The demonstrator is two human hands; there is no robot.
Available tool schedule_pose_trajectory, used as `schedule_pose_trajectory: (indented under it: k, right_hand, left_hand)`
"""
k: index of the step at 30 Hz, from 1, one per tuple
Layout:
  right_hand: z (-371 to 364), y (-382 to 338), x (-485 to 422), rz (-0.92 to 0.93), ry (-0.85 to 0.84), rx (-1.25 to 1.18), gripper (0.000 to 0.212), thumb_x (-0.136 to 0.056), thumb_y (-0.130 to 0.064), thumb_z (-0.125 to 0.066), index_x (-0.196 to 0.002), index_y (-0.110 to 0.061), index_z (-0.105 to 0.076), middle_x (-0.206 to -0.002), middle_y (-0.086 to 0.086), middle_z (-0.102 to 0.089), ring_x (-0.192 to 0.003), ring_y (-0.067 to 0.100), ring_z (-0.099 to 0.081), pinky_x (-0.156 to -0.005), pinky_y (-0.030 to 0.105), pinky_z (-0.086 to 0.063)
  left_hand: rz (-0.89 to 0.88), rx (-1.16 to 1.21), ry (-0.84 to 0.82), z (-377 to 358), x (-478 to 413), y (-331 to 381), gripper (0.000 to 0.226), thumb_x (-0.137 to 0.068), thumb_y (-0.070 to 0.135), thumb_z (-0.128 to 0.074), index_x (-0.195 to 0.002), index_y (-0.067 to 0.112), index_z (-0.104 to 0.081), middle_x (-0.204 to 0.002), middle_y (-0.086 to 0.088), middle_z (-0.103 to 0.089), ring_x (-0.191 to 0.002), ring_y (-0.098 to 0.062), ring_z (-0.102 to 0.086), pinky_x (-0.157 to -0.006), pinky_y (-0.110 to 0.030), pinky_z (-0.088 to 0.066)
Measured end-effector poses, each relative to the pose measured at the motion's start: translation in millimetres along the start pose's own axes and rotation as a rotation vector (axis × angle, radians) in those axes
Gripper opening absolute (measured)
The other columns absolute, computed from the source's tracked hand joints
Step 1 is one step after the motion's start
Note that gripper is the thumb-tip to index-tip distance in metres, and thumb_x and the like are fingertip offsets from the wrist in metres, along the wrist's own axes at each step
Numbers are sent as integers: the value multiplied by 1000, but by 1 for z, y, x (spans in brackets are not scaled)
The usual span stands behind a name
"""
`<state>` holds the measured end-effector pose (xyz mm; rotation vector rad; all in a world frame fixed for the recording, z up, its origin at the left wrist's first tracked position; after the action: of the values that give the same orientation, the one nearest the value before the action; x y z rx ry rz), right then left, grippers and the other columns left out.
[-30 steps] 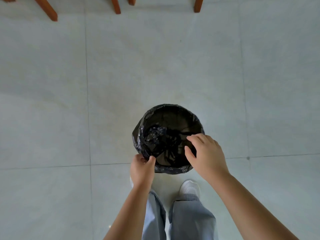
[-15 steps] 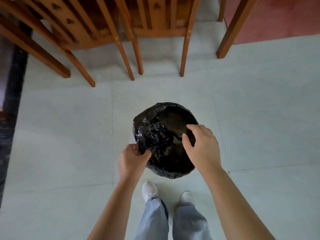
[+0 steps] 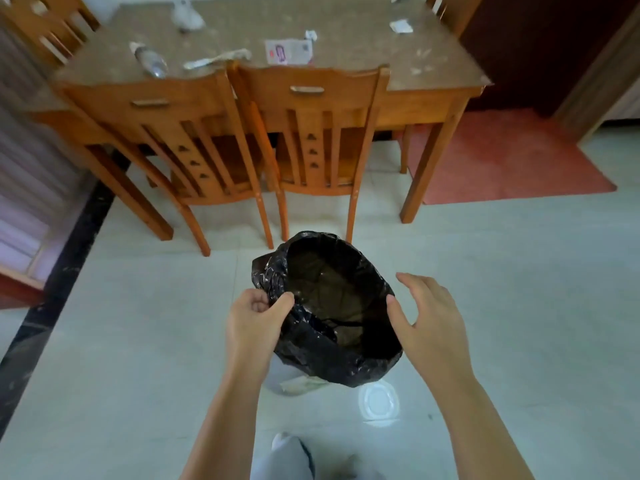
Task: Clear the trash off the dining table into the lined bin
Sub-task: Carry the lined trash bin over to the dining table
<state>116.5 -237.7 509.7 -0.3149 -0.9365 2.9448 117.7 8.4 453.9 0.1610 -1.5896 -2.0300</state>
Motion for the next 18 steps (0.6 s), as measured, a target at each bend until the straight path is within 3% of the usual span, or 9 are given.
schedule_pose_trajectory:
  k: [9, 16, 18]
  right_hand:
    - [49, -60, -1, 42, -16, 53, 31, -83, -20, -61, -113, -14, -59, -111, 3, -64, -104, 22, -55, -85, 25, -35]
    - [63, -84, -15, -76, 44, 67, 32, -83, -20, -61, -114, -15, -58, -115, 4, -62, -108, 23, -53, -88, 28, -38]
    - [64, -85, -21, -98, 74, 65, 32, -83, -20, -60, -114, -15, -58, -114, 4, -62, -108, 23, -54, -86, 27, -37]
  left_hand:
    - [-60, 49, -21, 47, -2, 74, 31, -69, 25, -71, -64, 17, -42, -55, 3, -36, -58, -18, -36, -57, -35, -34]
    - [-133, 18, -115, 71, -33, 111, 38, -67, 29, -70, -60, 19, -35, -40, 14, -30, -50, -16, -32, -54, -35, -32]
    - [-141, 1, -148, 63, -41, 114, 38, -63, 35, -70, -60, 18, -36, -44, 11, -33, -52, -17, -34, -55, -37, -34]
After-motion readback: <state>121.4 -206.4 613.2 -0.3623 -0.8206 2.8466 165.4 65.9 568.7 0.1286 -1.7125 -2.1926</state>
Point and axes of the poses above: each hand's wrist, its own x-axis away from the middle knuckle, its own z-axis out of the back of the hand, y = z × x, the point moved 6 cm from there along -x, towards the middle knuckle
